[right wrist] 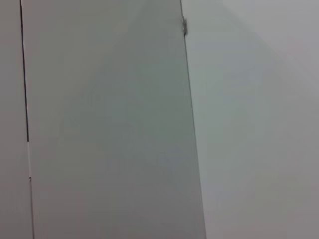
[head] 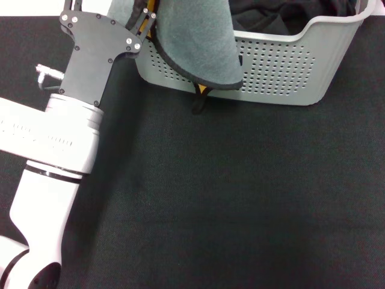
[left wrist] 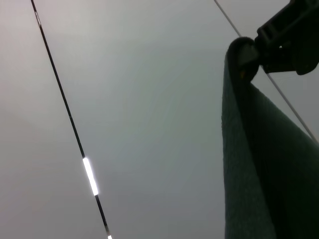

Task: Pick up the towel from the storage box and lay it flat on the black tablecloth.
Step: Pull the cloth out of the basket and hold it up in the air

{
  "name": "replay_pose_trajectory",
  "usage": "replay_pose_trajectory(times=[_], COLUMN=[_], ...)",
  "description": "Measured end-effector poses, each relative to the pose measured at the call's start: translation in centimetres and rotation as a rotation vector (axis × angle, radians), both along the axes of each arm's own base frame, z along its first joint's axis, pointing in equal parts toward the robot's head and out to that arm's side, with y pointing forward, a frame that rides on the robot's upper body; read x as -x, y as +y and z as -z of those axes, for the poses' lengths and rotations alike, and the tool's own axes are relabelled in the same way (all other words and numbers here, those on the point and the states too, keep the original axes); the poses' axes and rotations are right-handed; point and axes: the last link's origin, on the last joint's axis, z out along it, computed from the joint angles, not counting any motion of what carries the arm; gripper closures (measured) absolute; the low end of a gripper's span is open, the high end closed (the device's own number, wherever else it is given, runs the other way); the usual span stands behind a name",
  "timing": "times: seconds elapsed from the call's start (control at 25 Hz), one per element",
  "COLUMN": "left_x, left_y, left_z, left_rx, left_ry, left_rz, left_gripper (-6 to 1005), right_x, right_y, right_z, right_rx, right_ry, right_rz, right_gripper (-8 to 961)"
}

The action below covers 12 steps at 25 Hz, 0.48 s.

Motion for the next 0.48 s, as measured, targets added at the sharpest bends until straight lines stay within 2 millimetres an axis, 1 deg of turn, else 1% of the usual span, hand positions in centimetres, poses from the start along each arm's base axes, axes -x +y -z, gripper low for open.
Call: replay_pose_trajectory(times=[0.48], left_x=[0.4], left_y=[-0.5], left_z=[0.1], left_rx=[0.003], left_ry=[0.003], left_rz=[-0.006], left_gripper=[179], right_x=[-1.0], right_y=[0.0], right_z=[-1.2], right_rx=[0.016], right_ry=[0.030], right_rz=[0.025], right_gripper=[943])
